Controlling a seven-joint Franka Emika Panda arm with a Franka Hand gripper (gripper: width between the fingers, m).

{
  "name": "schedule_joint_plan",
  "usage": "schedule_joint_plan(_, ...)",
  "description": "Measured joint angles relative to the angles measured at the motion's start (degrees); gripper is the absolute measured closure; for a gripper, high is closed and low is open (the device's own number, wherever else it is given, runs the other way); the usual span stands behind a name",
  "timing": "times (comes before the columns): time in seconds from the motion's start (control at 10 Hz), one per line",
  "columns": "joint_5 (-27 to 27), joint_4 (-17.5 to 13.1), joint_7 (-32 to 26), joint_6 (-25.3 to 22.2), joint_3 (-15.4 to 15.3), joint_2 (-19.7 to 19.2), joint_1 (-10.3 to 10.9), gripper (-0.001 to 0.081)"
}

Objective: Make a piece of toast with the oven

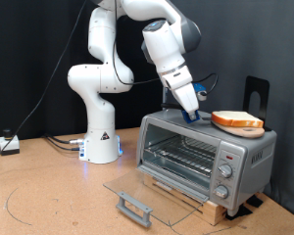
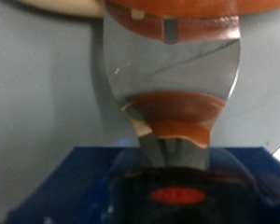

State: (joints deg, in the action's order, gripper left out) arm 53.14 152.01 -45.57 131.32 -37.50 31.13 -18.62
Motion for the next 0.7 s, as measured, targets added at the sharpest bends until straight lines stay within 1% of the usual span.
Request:
schedule_joint_plan(0.1, 0.1, -0.2, 1.0, 1.1, -0.8, -0.2, -0.1, 0.0411)
schedule_joint_plan(0.4, 0.9, -0.3, 2.0, 6.8, -3.3, -1.6, -0.1, 0.0411)
schedule_joint_plan(0.6, 3.7, -0.2, 1.3, 11.0, -4.5, -2.5, 0.1, 0.0411)
schedule_joint_plan(0.7, 6.3, 0.0, -0.5, 12.2, -4.5, -2.6, 0.6, 0.0411)
